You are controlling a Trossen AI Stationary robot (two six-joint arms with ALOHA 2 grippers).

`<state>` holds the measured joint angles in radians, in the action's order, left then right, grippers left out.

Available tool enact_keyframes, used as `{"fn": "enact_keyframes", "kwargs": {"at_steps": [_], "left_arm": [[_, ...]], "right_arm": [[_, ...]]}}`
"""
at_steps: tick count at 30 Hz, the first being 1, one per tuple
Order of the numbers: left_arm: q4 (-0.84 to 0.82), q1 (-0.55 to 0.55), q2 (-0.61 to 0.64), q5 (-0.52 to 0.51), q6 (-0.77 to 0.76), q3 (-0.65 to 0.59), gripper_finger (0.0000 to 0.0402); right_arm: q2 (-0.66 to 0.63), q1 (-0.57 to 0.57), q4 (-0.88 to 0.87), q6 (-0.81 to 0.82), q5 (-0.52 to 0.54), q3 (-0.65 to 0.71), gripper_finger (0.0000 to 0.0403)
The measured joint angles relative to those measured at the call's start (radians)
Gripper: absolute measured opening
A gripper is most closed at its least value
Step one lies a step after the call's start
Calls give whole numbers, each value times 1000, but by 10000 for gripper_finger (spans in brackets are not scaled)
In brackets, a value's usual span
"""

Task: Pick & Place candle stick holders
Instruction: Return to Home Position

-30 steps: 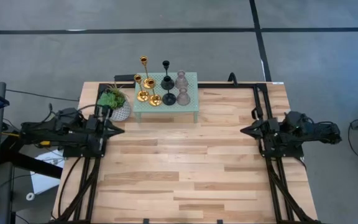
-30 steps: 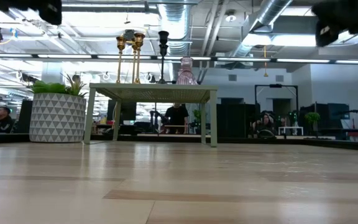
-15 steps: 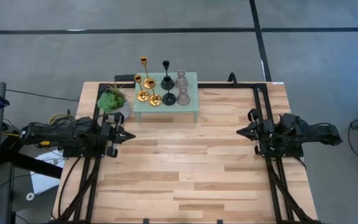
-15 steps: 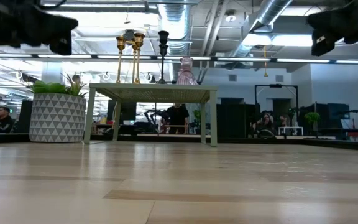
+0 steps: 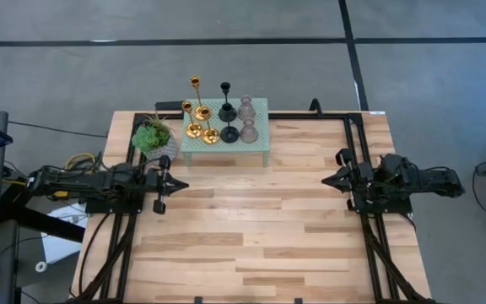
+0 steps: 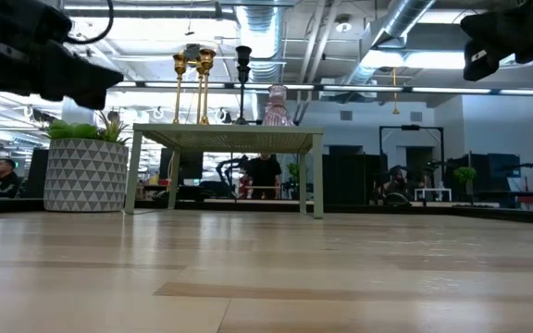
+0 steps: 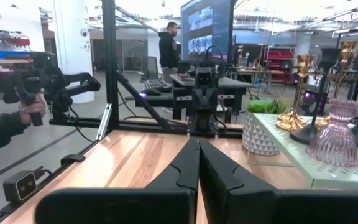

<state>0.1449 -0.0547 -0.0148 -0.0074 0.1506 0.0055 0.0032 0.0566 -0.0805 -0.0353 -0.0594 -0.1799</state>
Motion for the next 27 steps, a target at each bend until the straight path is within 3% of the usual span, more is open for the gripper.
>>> {"fn": "enact_keyframes", "kwargs": {"at_steps": [8, 27], "left_arm": [[-125, 0, 0, 0, -28, 0, 7], [-129, 0, -7, 0, -2, 1, 8]], "right_arm": [[0, 0, -33, 8, 0, 0, 0], [0, 0, -27, -17, -30, 11, 0]]}}
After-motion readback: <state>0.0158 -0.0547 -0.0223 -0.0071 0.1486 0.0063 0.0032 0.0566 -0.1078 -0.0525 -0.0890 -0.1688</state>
